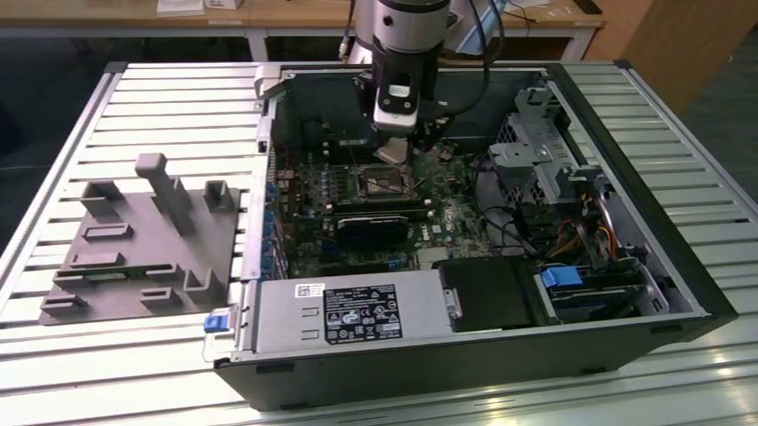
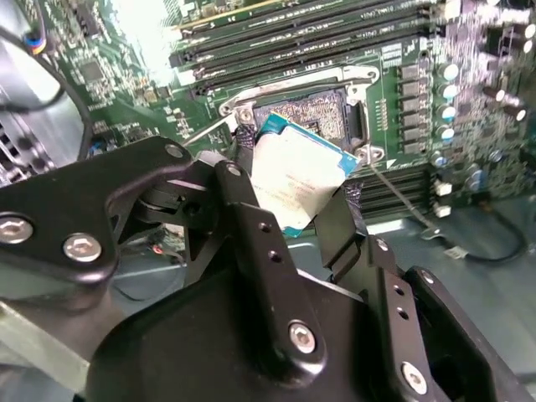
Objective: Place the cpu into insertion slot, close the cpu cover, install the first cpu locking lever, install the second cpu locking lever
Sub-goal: 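Place the cpu into insertion slot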
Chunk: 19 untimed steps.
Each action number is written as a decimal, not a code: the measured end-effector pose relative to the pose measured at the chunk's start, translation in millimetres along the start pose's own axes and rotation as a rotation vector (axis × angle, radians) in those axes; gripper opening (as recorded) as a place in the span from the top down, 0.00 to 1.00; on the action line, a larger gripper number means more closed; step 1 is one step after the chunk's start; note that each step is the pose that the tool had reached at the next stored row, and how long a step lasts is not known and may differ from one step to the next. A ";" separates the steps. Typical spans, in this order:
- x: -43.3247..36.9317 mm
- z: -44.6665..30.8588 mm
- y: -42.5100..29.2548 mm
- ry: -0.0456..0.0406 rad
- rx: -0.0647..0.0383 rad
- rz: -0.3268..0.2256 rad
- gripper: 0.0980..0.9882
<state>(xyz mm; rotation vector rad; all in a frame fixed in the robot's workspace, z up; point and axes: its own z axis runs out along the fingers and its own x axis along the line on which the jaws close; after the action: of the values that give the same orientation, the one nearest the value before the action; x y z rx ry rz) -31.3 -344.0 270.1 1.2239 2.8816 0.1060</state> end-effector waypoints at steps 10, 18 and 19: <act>0.0 1.5 -0.1 -0.0119 -0.003 0.180 0.51; 0.0 2.7 -0.2 -0.0214 -0.006 0.326 0.51; 0.0 2.9 -0.2 -0.0226 -0.006 0.344 0.51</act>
<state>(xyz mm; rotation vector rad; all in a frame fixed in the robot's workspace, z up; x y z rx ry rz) -31.3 -344.0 267.3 1.6939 2.6194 0.1018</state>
